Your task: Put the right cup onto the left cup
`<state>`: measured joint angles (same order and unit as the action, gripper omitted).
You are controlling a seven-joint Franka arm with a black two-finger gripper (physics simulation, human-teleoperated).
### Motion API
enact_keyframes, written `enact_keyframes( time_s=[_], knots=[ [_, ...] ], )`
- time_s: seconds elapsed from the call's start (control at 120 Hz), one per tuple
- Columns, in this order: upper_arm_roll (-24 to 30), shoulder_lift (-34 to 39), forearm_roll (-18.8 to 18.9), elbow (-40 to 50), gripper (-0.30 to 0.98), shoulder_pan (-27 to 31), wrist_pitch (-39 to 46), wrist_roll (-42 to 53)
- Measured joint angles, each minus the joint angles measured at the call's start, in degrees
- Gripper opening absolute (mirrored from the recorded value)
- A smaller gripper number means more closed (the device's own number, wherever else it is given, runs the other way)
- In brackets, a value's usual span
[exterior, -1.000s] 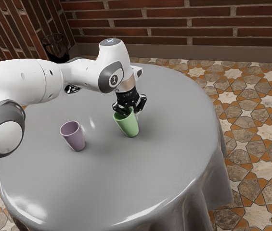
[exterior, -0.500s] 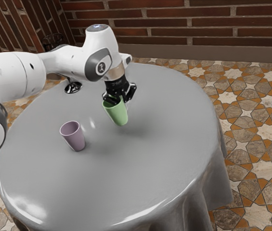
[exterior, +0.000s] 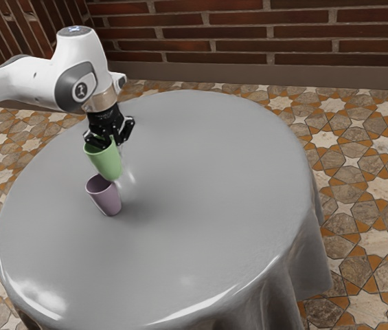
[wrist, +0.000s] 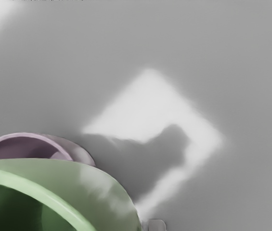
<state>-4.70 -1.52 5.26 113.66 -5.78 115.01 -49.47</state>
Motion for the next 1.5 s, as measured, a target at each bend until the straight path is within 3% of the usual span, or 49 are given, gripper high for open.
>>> enact_keyframes(
  time_s=[0.408,1.042,1.5],
  knots=[
    [-0.2,0.5,0.2,0.8,-0.10,5.0,-1.3,-0.6],
    [-0.2,2.2,-0.3,3.2,-0.10,6.7,-0.5,-2.0],
    [-0.2,5.4,-0.5,6.6,-0.10,-1.3,-0.3,-3.0]
  ],
)
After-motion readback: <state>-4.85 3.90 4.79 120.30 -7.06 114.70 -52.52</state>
